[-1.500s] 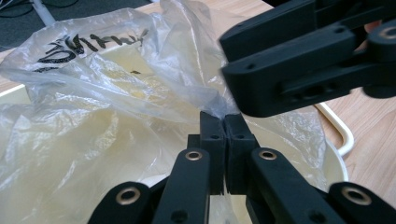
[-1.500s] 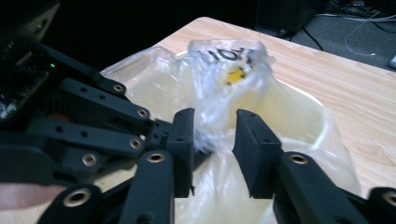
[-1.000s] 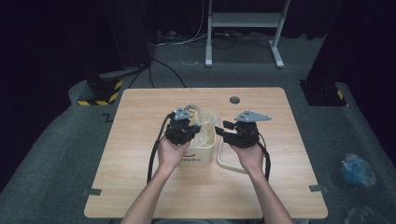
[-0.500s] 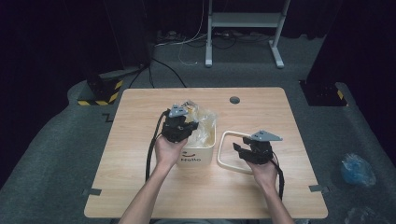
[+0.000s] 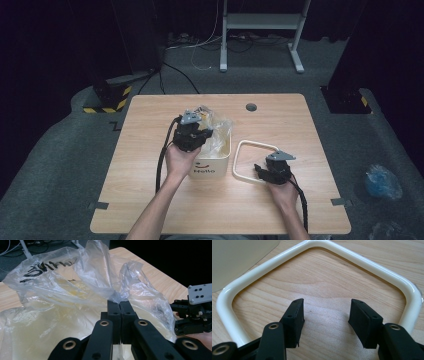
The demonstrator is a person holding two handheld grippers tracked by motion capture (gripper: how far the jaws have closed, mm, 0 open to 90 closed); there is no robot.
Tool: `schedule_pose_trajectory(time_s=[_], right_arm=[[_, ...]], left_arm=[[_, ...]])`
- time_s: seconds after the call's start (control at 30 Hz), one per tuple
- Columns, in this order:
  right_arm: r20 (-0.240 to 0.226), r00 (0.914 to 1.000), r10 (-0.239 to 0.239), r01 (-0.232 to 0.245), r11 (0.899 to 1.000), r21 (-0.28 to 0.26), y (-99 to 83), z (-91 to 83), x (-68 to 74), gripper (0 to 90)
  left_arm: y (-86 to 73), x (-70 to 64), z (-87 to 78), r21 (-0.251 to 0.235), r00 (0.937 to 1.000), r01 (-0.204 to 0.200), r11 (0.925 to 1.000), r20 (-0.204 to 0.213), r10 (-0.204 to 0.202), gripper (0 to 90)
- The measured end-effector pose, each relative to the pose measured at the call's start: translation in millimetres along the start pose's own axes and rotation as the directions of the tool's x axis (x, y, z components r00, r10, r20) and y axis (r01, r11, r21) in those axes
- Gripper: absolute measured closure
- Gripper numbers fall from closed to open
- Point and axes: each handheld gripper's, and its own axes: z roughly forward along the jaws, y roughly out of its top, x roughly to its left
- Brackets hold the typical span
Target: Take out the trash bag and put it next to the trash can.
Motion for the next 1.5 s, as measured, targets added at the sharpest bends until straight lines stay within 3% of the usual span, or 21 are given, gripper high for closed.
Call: schedule_pose_trajectory(time_s=[0.1,0.17,0.53,1.17,1.5], right_arm=[[0.014,0.9998,-0.014,0.014,1.0,0.002,0.9,1.1,0.1,40.5],[0.017,0.9998,0.013,-0.013,1.0,0.01,1.1,1.6,-2.3,35.4],[0.029,0.9994,0.018,-0.018,1.0,0.016,0.9,2.0,-2.5,29.9],[0.03,0.9994,0.019,-0.019,1.0,0.017,0.7,1.9,-2.5,29.3],[0.03,0.9994,0.019,-0.02,1.0,0.017,0.7,1.9,-2.5,29.3]], left_arm=[[2.7,1.4,-3.4,-0.004,1.0,0.005,1.0,0.003,-0.005,88.8],[4.6,1.3,-5.2,-0.004,1.0,0.0,1.0,-0.003,0.0,88.8],[15.0,5.1,-18.5,-0.025,0.9999,0.004,0.9997,-0.013,-0.004,89.0],[31.3,7.7,-43.7,-0.09,0.9998,0.006,0.996,-0.02,-0.008,89.1],[36.3,15.8,-62.8,-0.147,0.9991,0.029,0.9887,-0.024,-0.033,89.1]])
